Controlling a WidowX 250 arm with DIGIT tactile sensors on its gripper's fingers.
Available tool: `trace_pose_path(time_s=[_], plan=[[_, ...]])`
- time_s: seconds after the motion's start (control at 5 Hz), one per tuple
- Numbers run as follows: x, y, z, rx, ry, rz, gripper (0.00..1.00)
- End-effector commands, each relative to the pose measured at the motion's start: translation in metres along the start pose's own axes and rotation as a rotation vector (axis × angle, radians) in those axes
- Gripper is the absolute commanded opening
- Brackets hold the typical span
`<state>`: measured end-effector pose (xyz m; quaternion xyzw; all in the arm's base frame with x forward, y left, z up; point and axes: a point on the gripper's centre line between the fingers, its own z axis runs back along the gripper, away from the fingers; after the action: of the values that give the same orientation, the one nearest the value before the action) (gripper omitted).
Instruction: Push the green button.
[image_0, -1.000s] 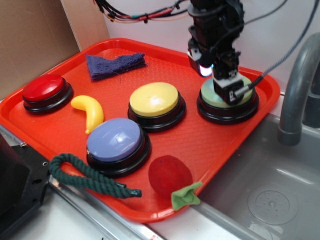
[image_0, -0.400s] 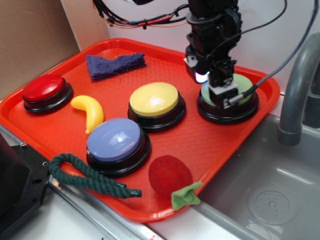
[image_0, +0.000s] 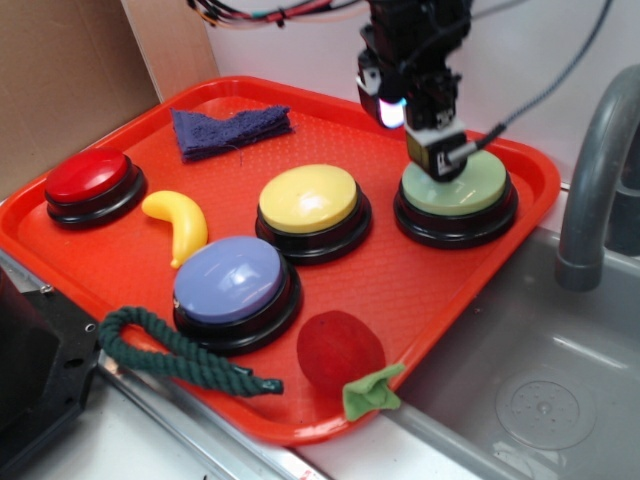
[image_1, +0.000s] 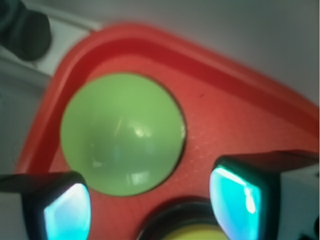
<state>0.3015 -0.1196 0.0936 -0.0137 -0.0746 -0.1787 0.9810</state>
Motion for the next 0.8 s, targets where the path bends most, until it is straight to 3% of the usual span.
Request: trace_pose_path(time_s=[0.0,0.4,0.6], plan=[[0.002,0.007,0.049,0.013,-0.111,0.036,1.0],[-0.008,0.008,0.07,-0.011,-0.123,0.033,1.0],[-0.013,0.009,0.08,0.012,-0.122,0.045,1.0]])
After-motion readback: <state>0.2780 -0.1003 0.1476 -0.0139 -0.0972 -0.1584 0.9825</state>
